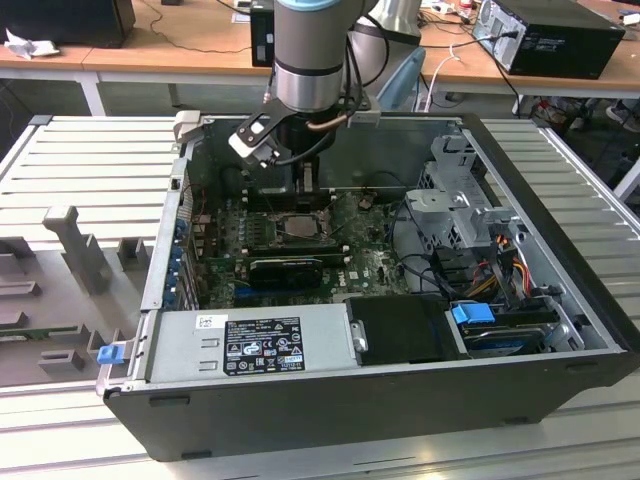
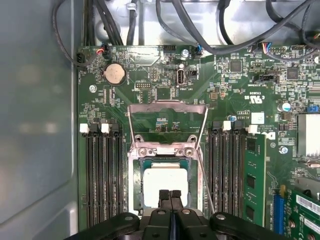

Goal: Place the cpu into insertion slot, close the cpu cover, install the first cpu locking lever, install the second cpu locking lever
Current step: 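Place the cpu into insertion slot, then close the cpu cover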

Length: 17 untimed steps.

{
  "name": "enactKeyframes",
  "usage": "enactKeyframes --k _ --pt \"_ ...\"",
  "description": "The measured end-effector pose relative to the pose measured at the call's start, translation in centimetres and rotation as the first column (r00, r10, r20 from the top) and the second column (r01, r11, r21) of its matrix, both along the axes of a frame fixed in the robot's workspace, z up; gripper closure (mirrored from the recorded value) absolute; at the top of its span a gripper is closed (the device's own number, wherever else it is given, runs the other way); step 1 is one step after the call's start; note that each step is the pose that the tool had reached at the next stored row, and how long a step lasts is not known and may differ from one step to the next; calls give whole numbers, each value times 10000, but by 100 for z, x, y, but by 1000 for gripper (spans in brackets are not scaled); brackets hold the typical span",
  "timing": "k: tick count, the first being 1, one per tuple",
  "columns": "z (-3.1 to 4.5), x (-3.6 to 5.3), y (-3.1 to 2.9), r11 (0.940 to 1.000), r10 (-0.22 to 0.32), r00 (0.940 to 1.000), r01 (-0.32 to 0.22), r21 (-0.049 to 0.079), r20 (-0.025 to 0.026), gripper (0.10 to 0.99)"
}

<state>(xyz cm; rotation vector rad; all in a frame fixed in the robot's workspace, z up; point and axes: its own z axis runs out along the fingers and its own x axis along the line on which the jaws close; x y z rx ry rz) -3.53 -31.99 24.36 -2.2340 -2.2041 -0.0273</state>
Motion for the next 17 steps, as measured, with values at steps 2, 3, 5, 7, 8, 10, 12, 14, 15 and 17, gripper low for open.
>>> enactKeyframes --k 2,3,5,7,8,10,12,14,15,17 --pt "42 0 0 10000 0 10000 0 0 0 980" --pt "55 0 0 10000 0 10000 0 0 0 980" --pt "85 0 0 10000 0 10000 0 0 0 980" --pt "110 0 0 10000 0 10000 0 1 2 980" --pt "110 4 0 10000 3 10000 -3 2 0 980" --pt "111 60 0 10000 1 10000 -1 -1 -10 980" --pt "108 214 0 10000 -3 10000 3 0 -31 980" --pt "108 241 -1 10000 -3 10000 3 0 -35 980" --pt "107 245 0 10000 -4 10000 4 0 -34 980" --pt "152 245 0 10000 -5 10000 5 -1 -35 980"
